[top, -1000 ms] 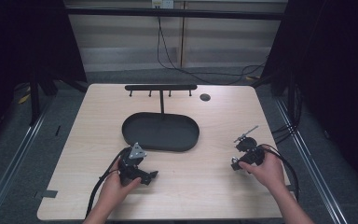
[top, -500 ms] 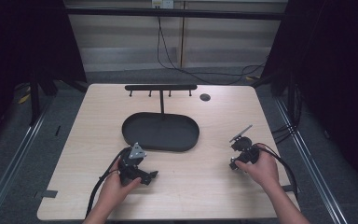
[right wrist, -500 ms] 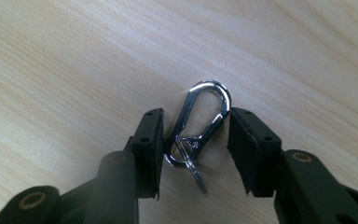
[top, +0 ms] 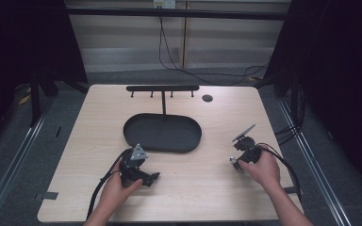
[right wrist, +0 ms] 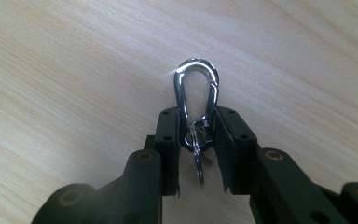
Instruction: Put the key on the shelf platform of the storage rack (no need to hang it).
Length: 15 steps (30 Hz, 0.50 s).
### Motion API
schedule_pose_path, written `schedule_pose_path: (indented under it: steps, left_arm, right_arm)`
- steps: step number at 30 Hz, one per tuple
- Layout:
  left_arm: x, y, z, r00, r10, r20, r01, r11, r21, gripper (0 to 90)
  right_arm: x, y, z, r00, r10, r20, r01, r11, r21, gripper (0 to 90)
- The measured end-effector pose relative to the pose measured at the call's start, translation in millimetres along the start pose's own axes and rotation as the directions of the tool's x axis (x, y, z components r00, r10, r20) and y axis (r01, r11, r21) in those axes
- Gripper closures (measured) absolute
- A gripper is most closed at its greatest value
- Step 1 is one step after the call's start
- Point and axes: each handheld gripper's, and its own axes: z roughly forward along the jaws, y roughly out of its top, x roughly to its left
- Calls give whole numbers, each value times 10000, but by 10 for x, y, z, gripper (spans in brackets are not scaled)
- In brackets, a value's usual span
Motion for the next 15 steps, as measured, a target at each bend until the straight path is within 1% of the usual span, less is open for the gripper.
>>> schedule_pose_path:
  steps: [2, 3, 5, 8, 13, 15]
  left_arm:
    - [0, 0, 0, 10000, -4, 0, 4, 10000, -1, 0]
    - [0, 0, 0, 10000, 0, 3, 0, 10000, 5, 0]
    - [0, 0, 0, 10000, 1, -1, -1, 10000, 5, 0]
    - [0, 0, 0, 10000, 5, -2, -5, 10000, 6, 0]
    - [0, 0, 0, 10000, -3, 2, 3, 10000, 3, 0]
    - [0, 0, 0, 10000, -2, -2, 2, 10000, -1, 0]
  right_arm:
    - [0, -1, -9, 10000, 17, -60, -17, 10000, -28, 727]
    - [-3, -4, -40, 9999, 10, -131, -12, 9999, -158, 729]
    - [9, 2, -62, 10000, -69, 20, 69, 10000, -46, 729]
    - [26, 16, -101, 9997, -193, -136, 191, 9998, -101, 729]
    - [110, 72, -196, 9986, -509, -125, 507, 9986, -176, 732]
    - [143, 101, -234, 9983, -541, -194, 535, 9982, -268, 734]
